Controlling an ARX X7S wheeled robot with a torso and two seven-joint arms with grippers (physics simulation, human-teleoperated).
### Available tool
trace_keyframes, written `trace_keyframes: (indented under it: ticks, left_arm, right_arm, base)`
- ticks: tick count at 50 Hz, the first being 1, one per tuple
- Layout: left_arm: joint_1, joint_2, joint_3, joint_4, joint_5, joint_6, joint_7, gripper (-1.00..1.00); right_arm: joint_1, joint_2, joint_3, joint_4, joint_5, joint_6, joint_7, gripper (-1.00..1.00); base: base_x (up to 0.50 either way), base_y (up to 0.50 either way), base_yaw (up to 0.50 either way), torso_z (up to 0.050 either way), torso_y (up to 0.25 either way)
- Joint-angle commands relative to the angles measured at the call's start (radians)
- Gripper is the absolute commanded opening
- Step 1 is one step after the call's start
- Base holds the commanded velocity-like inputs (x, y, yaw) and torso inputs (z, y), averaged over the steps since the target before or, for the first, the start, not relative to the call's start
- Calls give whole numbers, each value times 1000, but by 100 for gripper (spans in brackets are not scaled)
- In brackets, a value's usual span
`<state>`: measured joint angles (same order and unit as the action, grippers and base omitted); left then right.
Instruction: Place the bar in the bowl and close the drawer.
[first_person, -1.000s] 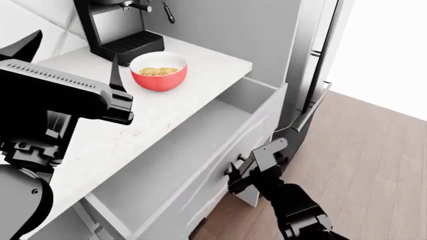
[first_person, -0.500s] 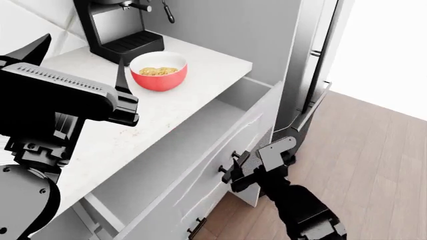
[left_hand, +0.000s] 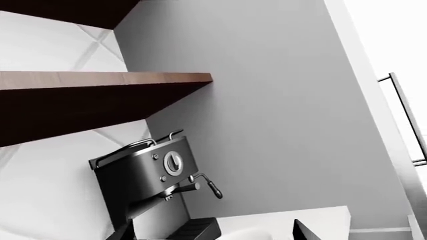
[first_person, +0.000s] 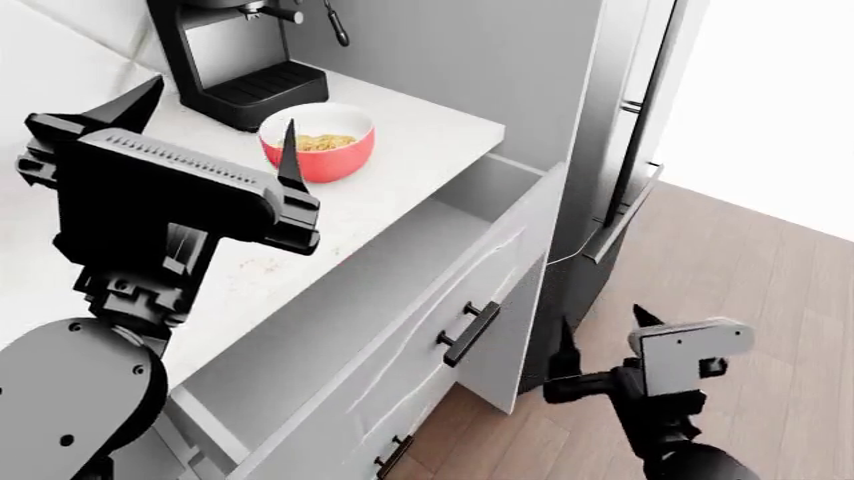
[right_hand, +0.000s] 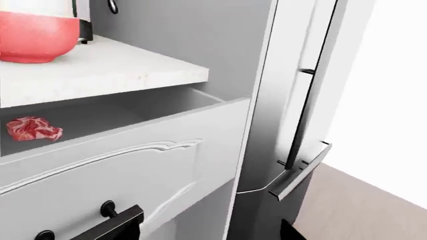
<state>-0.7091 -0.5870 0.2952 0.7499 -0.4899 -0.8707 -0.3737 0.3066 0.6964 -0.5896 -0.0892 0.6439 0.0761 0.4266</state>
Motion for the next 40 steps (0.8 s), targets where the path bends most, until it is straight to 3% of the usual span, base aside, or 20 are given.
trace_keyframes:
  ticks: [1, 8, 20, 40]
  left_arm:
    - [-56, 93, 94, -60, 17, 42, 21, 100]
    - [-100, 163, 157, -89, 22, 56, 34, 100]
    - [-139, 227, 189, -69, -13, 34, 35, 100]
    - [-139, 461, 351, -223, 0, 109, 24, 100]
  right_arm:
    - [-258, 182, 160, -354, 4, -71, 320, 100]
    - [-324, 238, 238, -490, -19, -63, 487, 100]
    - [-349, 252, 312, -567, -40, -62, 614, 100]
    - [-491, 320, 450, -703, -85, -43, 811, 100]
  base:
    - [0, 0, 0, 0, 0]
    - [0, 0, 0, 0, 0]
    - [0, 0, 0, 0, 0]
    - [0, 0, 0, 0, 0]
